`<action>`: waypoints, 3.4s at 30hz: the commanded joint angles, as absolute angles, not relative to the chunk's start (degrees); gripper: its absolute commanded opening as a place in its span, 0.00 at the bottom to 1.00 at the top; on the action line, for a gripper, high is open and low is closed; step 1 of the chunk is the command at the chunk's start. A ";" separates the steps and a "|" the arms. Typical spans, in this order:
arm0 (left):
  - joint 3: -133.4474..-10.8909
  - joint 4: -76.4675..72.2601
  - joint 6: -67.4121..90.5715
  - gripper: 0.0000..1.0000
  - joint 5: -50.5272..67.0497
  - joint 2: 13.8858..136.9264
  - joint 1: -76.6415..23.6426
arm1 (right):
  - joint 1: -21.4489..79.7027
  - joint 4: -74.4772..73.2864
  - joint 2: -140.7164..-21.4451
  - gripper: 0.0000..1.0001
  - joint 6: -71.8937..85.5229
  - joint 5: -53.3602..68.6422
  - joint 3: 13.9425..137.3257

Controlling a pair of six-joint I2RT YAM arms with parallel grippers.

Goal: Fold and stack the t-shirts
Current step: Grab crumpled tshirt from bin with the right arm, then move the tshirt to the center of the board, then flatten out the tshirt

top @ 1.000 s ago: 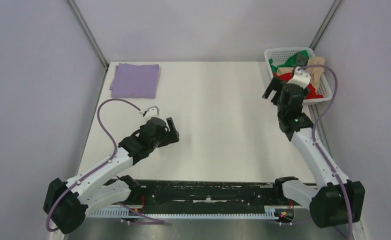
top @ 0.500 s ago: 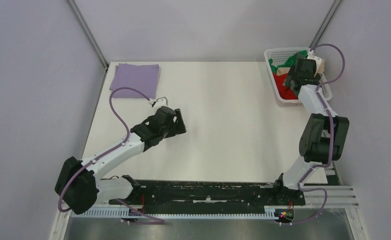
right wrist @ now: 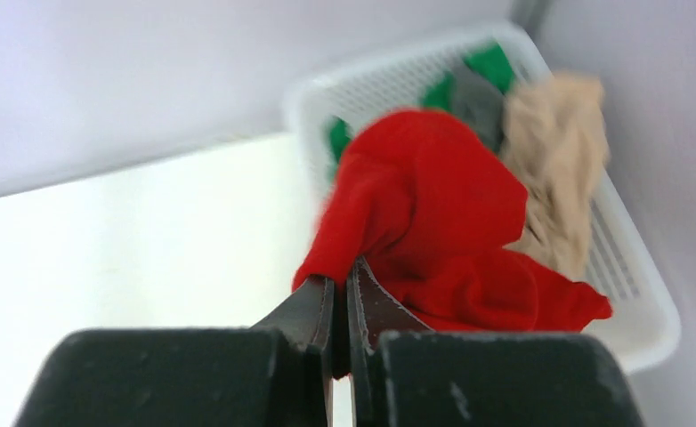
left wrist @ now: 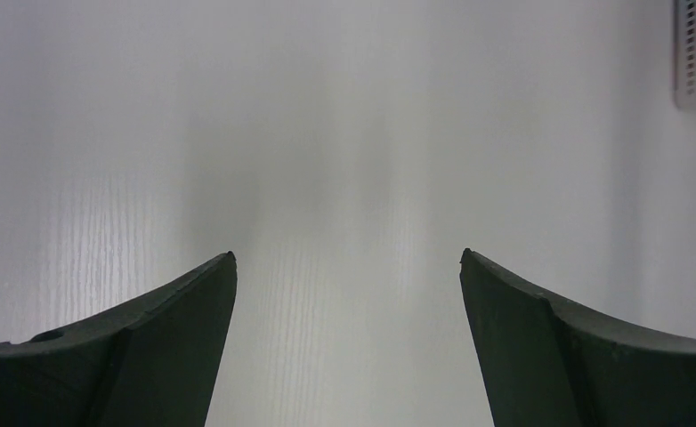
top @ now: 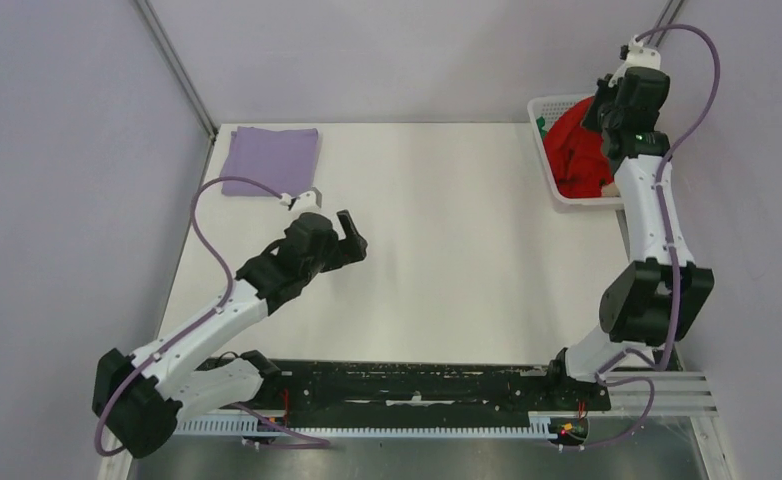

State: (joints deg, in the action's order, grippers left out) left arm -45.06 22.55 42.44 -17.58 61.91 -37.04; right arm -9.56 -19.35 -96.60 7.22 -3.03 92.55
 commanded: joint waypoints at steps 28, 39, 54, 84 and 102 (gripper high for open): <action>-36.68 45.64 52.80 1.00 -26.47 30.34 -36.74 | 19.32 -5.50 -74.55 0.97 4.12 -14.50 51.76; -30.48 24.69 50.89 1.00 -3.03 44.49 -38.28 | 19.34 -5.03 -58.13 0.98 14.76 -18.12 37.57; -58.66 28.00 40.71 0.94 -15.15 92.64 -69.66 | 19.30 -5.97 -55.81 0.98 16.42 -13.50 33.57; -55.49 40.94 52.77 0.02 -57.12 69.78 -68.78 | 19.14 -1.09 -54.67 0.98 10.84 1.31 29.16; -56.36 39.64 40.61 0.02 -60.71 51.68 -49.82 | 23.11 9.52 -70.61 0.81 13.83 6.12 27.88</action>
